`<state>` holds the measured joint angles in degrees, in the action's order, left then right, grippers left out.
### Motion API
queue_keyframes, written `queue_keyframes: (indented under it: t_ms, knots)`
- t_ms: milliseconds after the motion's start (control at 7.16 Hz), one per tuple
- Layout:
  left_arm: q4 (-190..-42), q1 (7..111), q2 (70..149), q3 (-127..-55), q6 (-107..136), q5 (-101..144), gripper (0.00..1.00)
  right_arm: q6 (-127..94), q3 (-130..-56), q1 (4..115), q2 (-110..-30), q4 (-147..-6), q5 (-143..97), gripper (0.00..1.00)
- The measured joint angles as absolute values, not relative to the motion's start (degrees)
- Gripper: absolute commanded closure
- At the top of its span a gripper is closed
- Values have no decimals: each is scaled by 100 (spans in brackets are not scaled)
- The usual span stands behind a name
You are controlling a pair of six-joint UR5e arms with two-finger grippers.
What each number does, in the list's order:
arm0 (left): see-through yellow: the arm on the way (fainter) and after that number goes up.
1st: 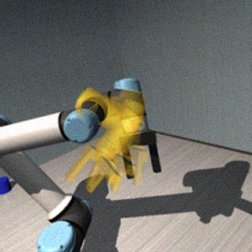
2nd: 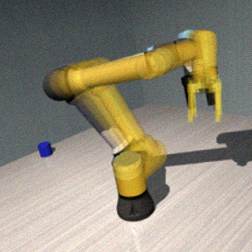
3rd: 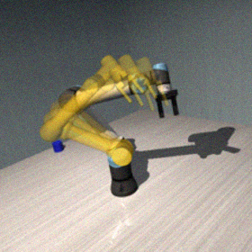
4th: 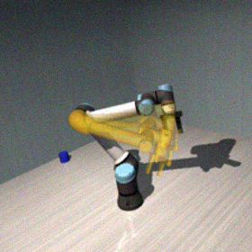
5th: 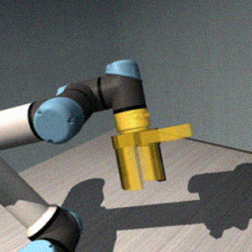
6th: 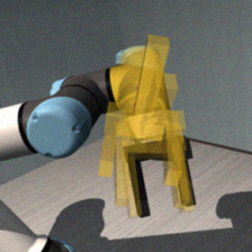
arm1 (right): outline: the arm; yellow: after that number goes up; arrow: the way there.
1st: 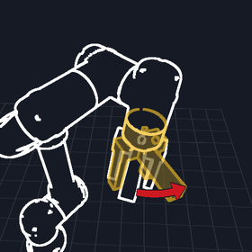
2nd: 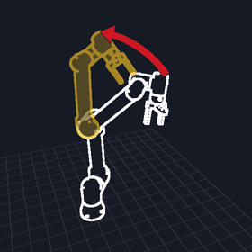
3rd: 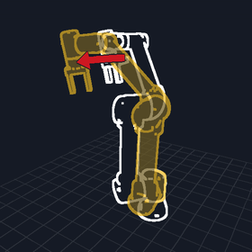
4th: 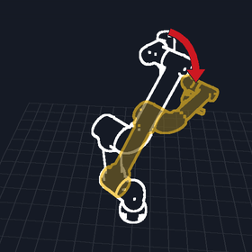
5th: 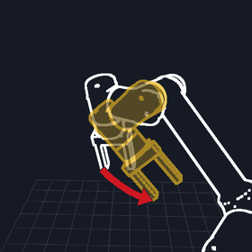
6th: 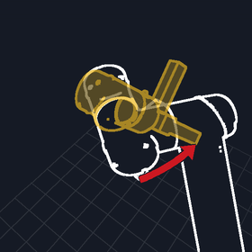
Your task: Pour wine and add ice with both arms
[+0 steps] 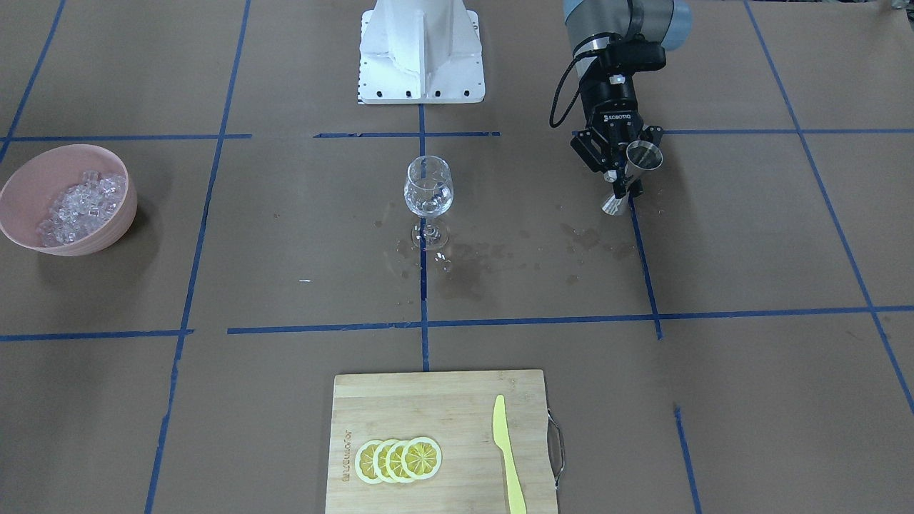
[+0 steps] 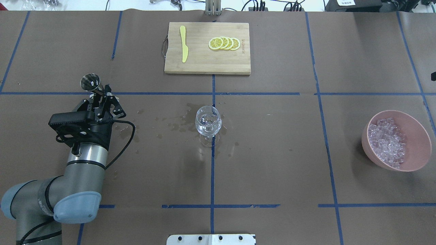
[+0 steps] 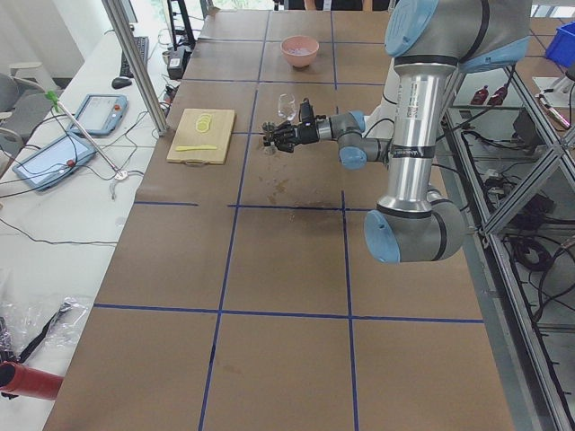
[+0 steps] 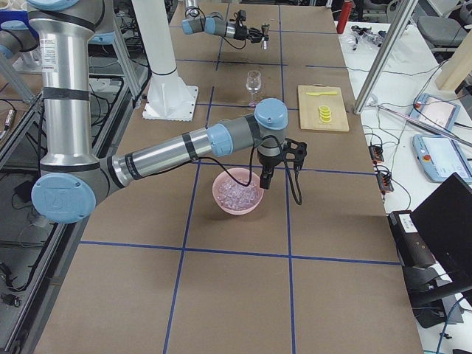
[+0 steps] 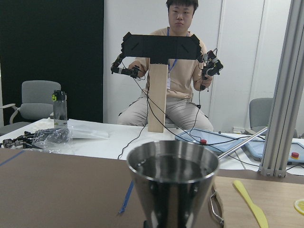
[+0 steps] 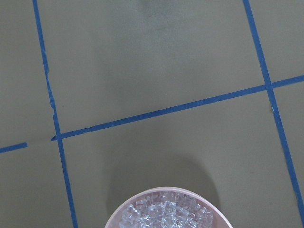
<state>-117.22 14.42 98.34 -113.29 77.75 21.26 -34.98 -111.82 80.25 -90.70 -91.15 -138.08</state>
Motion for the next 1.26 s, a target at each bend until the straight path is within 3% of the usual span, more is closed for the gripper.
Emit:
queue_keyframes:
  t_ms: [1256]
  knots:
    - [-12817, 1714, 10074, -11300, 6314, 2406, 100, -4808, -11200, 6781, -9236, -7789, -12962, 0]
